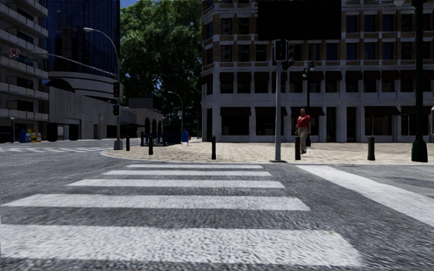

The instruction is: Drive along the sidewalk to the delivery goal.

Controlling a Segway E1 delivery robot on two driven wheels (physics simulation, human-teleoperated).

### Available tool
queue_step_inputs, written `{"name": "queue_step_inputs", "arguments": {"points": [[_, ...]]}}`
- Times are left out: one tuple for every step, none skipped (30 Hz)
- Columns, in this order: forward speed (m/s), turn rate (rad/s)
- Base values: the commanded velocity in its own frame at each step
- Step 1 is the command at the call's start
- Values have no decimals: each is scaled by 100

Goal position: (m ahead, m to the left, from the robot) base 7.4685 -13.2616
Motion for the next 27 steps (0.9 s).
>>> {"name": "queue_step_inputs", "arguments": {"points": [[200, 0], [200, 0], [200, 0], [200, 0], [200, 0], [200, 0], [200, 0], [200, 0], [200, 8], [200, 8], [200, 26], [200, 54], [200, 75], [200, 75], [200, 89], [200, 93], [200, 94], [200, 86], [200, 86], [200, 70], [200, 57], [200, 41], [200, 31], [200, 31], [200, 19], [200, 6], [200, 0]]}}
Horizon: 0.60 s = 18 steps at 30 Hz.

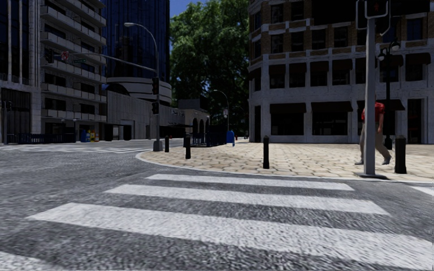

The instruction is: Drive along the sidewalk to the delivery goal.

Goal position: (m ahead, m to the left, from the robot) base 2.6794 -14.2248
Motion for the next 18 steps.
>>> {"name": "queue_step_inputs", "arguments": {"points": [[200, 0], [200, 0], [200, 0], [200, 0], [200, 0], [200, 0], [200, 0], [200, 0], [200, 0], [200, 0], [200, 0], [200, 0], [200, 19], [200, 64], [200, 91], [200, 91], [200, 110], [200, 115]]}}
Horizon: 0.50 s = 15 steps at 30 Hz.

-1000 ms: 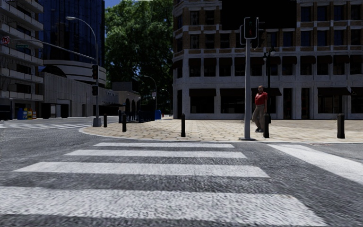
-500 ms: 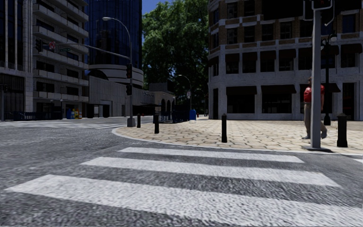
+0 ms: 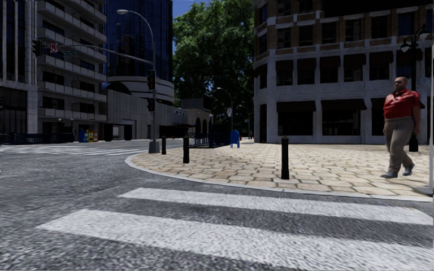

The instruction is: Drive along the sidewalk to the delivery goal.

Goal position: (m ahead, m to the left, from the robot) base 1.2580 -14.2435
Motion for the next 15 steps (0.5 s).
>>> {"name": "queue_step_inputs", "arguments": {"points": [[200, 115], [200, 63], [200, 63], [200, 46], [200, 31], [200, 12], [200, 12], [200, 4], [200, 1], [200, 0], [200, 0], [200, 0], [200, 0], [200, 0], [200, 0]]}}
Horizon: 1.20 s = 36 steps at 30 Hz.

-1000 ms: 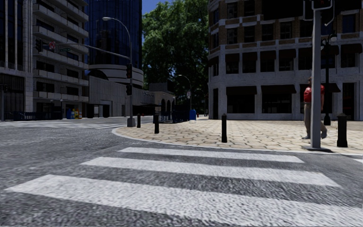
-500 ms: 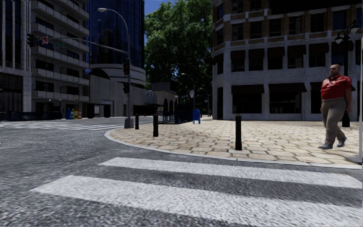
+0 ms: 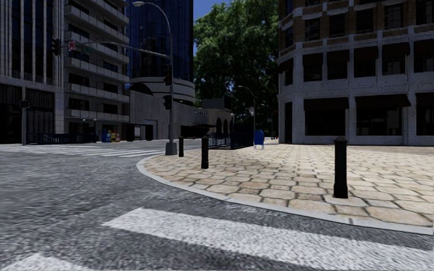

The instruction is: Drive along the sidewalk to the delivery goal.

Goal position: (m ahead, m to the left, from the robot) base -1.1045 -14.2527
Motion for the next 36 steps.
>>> {"name": "queue_step_inputs", "arguments": {"points": [[200, 0], [200, 0], [200, 0], [200, 0], [200, 0], [200, 0], [200, 0], [200, 0], [200, 0], [200, 0], [200, 0], [200, 0], [200, 0], [200, 0], [200, 0], [200, 0], [200, 0], [200, -14], [200, -59], [200, -79], [200, -97], [200, -111], [200, -111], [200, -116], [200, -118], [200, -118], [200, -118], [200, -118], [200, -106], [200, -102], [200, -101], [200, -101], [200, -63], [200, -63], [200, -63], [200, -63]]}}
